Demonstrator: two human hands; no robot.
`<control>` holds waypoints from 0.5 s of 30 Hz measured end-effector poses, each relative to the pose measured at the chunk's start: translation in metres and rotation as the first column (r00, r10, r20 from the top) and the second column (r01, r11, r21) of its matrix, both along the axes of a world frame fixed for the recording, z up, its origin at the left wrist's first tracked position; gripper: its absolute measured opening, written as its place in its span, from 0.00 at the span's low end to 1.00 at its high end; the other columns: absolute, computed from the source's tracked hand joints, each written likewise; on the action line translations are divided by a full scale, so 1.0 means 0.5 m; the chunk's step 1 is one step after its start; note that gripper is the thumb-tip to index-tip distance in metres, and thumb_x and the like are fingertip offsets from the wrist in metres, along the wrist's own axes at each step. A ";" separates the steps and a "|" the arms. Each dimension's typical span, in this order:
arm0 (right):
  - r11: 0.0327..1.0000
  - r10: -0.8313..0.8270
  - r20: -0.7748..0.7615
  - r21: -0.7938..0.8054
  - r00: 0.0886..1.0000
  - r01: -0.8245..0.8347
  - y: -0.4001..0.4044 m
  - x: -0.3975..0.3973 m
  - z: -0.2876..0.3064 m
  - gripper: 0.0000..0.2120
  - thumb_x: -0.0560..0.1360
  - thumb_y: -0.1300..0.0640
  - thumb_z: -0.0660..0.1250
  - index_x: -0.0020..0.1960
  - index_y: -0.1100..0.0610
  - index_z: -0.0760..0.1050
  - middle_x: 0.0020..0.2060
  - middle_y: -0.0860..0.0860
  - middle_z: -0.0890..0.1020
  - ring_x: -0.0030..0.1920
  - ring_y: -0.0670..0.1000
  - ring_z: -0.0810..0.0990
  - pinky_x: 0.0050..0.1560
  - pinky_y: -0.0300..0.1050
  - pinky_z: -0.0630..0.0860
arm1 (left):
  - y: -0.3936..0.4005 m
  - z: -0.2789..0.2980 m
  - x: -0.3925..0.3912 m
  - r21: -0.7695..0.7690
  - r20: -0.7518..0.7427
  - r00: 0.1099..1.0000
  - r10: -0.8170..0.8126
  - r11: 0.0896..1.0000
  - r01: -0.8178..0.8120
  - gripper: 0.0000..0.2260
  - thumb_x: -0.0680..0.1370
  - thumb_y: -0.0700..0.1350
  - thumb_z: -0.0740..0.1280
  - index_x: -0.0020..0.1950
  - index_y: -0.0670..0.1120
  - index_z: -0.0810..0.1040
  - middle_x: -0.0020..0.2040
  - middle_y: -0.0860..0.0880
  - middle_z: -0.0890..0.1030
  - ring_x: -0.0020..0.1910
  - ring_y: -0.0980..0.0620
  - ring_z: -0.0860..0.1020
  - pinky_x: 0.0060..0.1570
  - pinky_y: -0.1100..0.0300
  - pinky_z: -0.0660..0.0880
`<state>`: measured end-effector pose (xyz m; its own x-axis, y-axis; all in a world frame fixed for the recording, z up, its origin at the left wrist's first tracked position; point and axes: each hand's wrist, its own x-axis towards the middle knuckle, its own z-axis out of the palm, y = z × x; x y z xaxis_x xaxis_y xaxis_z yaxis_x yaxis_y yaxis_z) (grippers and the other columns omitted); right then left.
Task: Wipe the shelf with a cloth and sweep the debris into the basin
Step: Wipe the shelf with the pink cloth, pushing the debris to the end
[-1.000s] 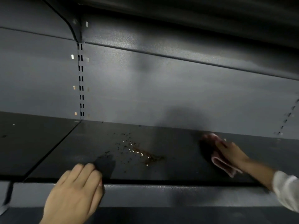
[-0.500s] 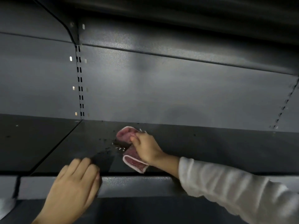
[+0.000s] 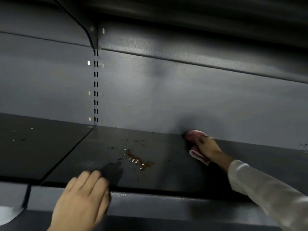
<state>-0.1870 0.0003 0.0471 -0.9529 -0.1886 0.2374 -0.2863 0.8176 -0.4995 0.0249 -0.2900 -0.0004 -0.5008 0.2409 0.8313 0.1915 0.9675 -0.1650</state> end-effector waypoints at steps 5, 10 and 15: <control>0.964 0.265 -0.003 0.041 0.964 -0.264 -0.162 0.066 -0.012 0.14 0.79 0.59 0.56 0.57 0.64 0.76 0.58 0.62 0.80 0.59 0.59 0.78 0.58 0.45 0.70 | -0.002 -0.001 0.001 -0.003 -0.005 1.000 0.006 1.000 -0.006 0.01 0.70 0.43 0.56 0.40 0.46 0.65 0.29 0.41 0.76 0.36 0.45 0.63 0.33 0.53 0.57; 0.951 0.237 -0.061 -0.190 0.970 -0.244 -0.135 0.037 0.012 0.14 0.79 0.60 0.56 0.58 0.64 0.76 0.57 0.63 0.80 0.59 0.60 0.78 0.63 0.53 0.71 | -0.007 -0.001 0.001 -0.008 0.001 1.000 -0.013 1.000 0.013 0.13 0.80 0.46 0.46 0.39 0.46 0.64 0.29 0.42 0.76 0.35 0.46 0.62 0.33 0.53 0.57; 0.998 -0.053 0.057 -0.019 0.997 0.054 -0.054 -0.057 -0.002 0.14 0.79 0.59 0.56 0.58 0.65 0.74 0.59 0.65 0.78 0.60 0.62 0.76 0.57 0.48 0.71 | 0.001 -0.007 -0.004 0.011 -0.015 1.000 0.027 1.000 -0.027 0.12 0.80 0.46 0.46 0.40 0.47 0.64 0.31 0.42 0.79 0.36 0.46 0.63 0.33 0.54 0.57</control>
